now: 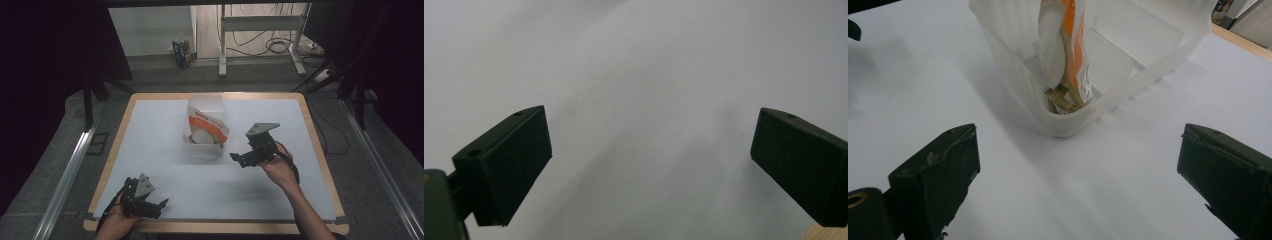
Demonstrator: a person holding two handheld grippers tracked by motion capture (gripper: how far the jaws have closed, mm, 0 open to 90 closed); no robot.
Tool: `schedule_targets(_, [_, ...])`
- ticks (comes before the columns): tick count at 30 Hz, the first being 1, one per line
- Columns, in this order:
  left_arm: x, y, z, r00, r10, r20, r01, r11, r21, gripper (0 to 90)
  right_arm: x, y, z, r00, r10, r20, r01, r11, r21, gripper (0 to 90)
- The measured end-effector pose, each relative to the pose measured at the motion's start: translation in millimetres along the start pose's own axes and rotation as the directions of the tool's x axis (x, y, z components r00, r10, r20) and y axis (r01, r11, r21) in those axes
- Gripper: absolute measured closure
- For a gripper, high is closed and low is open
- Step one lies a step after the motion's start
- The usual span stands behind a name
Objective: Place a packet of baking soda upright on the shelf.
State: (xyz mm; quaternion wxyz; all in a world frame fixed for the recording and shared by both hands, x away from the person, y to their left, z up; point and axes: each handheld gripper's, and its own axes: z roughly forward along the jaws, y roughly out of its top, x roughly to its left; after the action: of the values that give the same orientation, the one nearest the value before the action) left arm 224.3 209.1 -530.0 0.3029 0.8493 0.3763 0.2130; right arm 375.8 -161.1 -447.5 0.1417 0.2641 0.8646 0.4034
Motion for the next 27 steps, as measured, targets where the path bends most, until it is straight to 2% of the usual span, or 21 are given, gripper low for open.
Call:
schedule_targets(14, [0.9, -0.1, 0.0, 1.0000, -0.007, 0.004, 0.007, 1.0000, -0.001, 3.0, -0.5, -12.1, -11.7, 0.9995, 0.025, 0.019, -0.025, 1.000, 0.003, 3.3])
schedule_targets(27, [5.2, -1.5, -1.9, 0.9988, -0.041, 0.029, 0.042, 0.9989, -0.023, 2.9, 3.9, -20.6, -24.1, 0.9995, 0.020, 0.026, -0.020, 1.000, 0.000, 3.3])
